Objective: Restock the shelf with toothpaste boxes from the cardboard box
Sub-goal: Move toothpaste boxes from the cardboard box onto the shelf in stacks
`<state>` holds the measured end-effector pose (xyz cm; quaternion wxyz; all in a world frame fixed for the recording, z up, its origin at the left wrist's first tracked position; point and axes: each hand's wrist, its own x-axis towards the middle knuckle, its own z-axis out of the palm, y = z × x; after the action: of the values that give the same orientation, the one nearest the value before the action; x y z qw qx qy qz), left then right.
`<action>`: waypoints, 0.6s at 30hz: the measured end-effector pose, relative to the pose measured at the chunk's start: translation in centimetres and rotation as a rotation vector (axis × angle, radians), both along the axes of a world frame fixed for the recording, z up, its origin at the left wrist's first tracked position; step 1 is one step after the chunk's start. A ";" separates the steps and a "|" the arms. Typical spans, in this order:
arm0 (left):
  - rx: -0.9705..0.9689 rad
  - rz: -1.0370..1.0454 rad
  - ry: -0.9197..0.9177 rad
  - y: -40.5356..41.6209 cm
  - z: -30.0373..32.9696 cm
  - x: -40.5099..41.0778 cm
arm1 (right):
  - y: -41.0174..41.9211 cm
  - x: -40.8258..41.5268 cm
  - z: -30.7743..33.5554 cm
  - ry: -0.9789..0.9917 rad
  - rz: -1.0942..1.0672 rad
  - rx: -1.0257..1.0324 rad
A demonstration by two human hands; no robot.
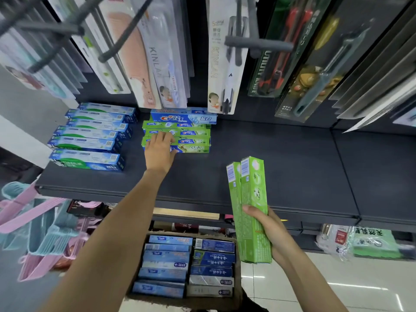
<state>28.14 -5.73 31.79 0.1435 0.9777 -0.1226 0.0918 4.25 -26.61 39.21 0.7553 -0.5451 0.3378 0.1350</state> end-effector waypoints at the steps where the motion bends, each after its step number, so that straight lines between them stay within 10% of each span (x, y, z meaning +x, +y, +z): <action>1: -0.027 0.021 0.012 -0.3 0.1 0.2 | 0.0 0.1 0.0 -0.004 -0.007 0.016; 5: -0.347 0.036 0.127 -3.0 2.1 -3.6 | 0.0 0.2 -0.1 0.015 -0.038 0.157; 8: -1.122 0.124 0.744 -4.8 5.7 -11.9 | 0.8 0.4 -0.1 -0.007 -0.017 0.207; 11: -1.443 0.084 1.232 -5.0 6.3 -18.6 | 2.4 0.6 0.5 -0.098 0.079 0.048; 18: -1.831 0.324 1.146 -1.5 4.2 -21.2 | 4.8 1.2 1.0 -0.249 0.121 -0.315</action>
<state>6.94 -7.28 35.96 0.8386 0.4025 0.2074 -0.3030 5.47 -21.81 40.24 0.6871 -0.6883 0.2256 0.0571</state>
